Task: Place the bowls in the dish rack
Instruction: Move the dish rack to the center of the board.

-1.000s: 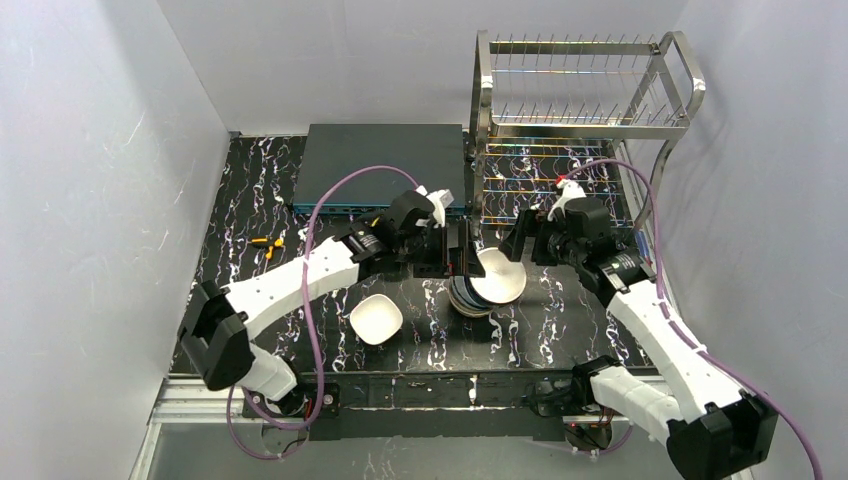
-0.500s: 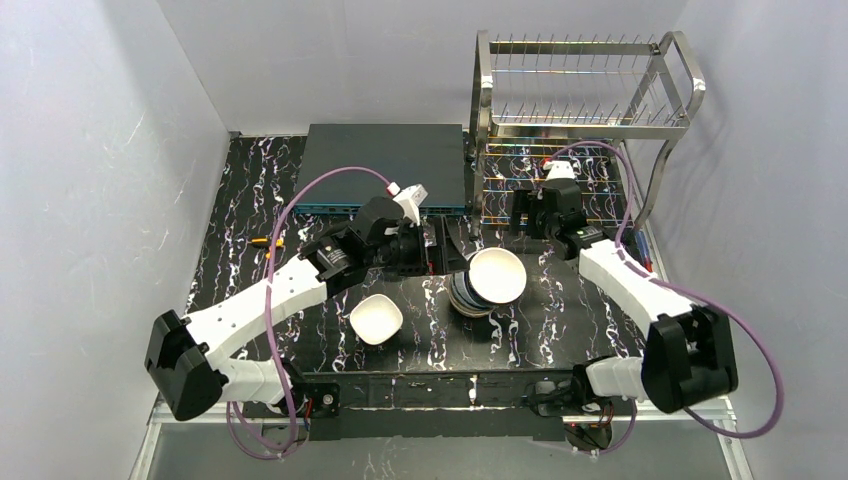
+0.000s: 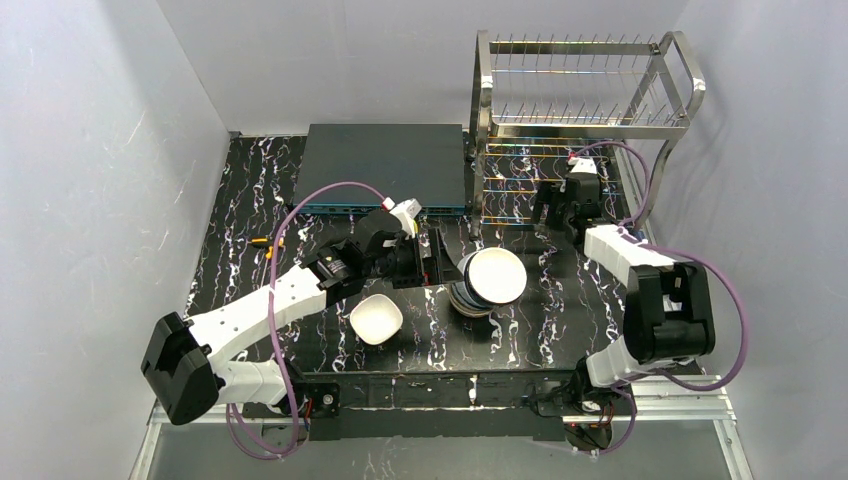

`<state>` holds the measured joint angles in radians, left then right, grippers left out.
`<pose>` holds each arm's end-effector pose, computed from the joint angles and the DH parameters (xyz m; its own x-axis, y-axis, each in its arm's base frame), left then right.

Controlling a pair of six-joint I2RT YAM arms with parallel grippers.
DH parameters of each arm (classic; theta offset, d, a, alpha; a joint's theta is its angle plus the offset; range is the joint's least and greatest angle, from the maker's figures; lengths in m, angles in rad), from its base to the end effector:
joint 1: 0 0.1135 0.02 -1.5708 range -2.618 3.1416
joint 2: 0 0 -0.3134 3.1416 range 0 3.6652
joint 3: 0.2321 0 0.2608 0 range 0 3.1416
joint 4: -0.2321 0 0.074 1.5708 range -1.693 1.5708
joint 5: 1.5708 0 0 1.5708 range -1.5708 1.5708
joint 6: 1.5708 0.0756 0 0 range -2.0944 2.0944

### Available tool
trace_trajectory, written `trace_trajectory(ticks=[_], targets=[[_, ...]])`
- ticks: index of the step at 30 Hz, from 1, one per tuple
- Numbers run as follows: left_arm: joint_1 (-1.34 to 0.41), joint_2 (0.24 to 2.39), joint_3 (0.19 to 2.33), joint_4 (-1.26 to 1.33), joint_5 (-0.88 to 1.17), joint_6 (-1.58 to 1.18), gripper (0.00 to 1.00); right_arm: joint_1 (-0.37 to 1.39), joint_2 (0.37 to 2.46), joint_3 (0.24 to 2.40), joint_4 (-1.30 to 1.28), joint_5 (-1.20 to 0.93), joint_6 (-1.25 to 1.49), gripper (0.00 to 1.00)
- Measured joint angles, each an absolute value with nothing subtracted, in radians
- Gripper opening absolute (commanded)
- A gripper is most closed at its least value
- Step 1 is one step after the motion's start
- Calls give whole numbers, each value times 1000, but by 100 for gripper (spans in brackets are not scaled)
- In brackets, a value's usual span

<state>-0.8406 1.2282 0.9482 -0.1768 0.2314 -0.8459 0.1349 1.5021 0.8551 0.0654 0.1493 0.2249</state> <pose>0.1923 -0.2408 0.3311 -0.8407 -0.1533 -0.5194 0.3516 0.5748 -0.7389 0.3597 0.0375 0.2393 -0.5328 0.1502 -0.8328 0.1118 0.9880 0.1067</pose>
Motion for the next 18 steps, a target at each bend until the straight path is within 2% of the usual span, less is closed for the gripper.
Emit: trace_trajectory(ticks=[6, 12, 18], targets=[[-841, 1228, 924, -158, 241, -868, 98, 125, 1595, 894, 97, 105, 224, 88], [-841, 1228, 924, -154, 244, -871, 98, 111, 1634, 919, 101, 94, 233, 70], [-841, 1228, 924, -158, 244, -867, 98, 107, 1590, 910, 45, 93, 257, 63]])
